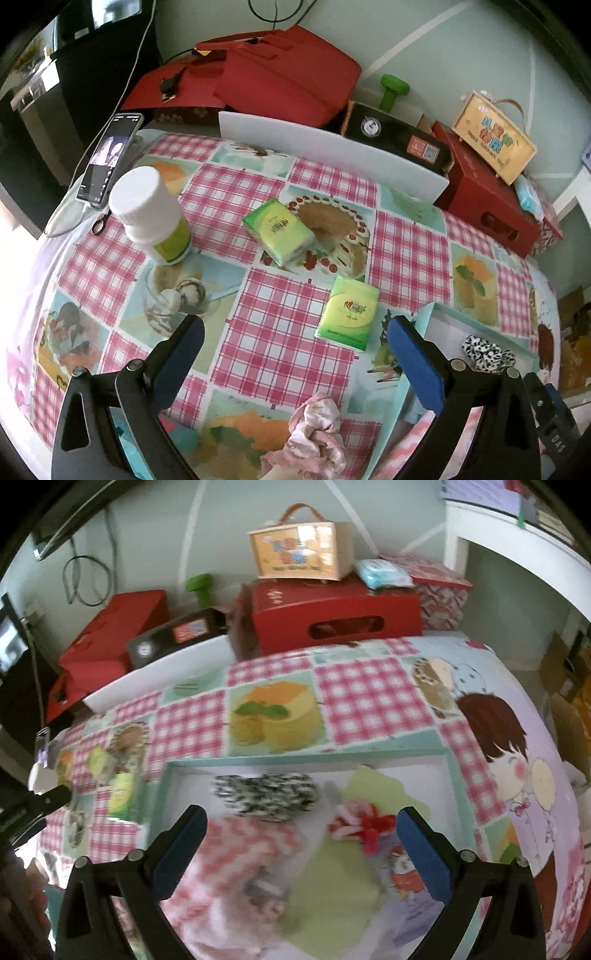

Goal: Organize soft objects
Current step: 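Move both open tools away from the tray back toward the table, then reach the left tool to the round gold packet and grasp it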

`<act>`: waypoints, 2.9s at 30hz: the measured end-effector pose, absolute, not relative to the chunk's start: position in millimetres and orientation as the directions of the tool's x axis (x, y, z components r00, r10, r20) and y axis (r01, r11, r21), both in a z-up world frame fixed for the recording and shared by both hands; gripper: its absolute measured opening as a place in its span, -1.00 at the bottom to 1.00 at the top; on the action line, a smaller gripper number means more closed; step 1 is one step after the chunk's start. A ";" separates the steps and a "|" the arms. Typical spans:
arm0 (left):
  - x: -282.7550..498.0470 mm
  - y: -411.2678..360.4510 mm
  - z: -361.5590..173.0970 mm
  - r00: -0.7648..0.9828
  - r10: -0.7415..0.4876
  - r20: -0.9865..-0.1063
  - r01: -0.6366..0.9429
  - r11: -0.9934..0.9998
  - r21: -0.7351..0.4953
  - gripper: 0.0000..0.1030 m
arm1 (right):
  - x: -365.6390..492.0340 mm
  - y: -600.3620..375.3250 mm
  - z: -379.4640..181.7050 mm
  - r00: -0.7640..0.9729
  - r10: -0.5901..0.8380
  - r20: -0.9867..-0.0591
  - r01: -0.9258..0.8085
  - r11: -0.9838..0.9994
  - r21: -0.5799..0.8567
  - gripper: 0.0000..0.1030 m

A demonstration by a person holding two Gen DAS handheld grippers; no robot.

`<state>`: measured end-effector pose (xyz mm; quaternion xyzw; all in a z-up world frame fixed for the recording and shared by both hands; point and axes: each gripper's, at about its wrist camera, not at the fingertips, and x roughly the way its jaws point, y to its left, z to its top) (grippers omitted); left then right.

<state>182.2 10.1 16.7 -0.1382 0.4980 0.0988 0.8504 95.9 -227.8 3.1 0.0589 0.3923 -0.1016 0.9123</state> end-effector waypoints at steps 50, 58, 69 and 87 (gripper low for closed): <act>31.8 -51.8 -28.3 0.312 -0.002 -0.950 -0.086 0.996 -0.030 0.93 | -13.5 -168.7 -49.2 0.491 -0.166 -0.855 0.145 0.984 -0.108 1.00; 27.1 -60.0 -50.9 0.244 -0.032 -0.969 -0.055 0.997 -0.047 0.68 | -12.0 -168.8 -53.9 0.480 -0.165 -0.862 0.143 0.984 -0.109 1.00; 21.1 -79.8 -62.9 0.198 -0.047 -0.979 0.016 0.999 -0.045 0.64 | -10.3 -170.1 -60.4 0.464 -0.166 -0.870 0.144 0.983 -0.111 1.00; 23.2 -97.7 -67.2 0.185 -0.090 -0.979 0.052 0.995 -0.081 0.03 | -8.9 -167.8 -65.0 0.453 -0.169 -0.876 0.136 0.983 -0.119 1.00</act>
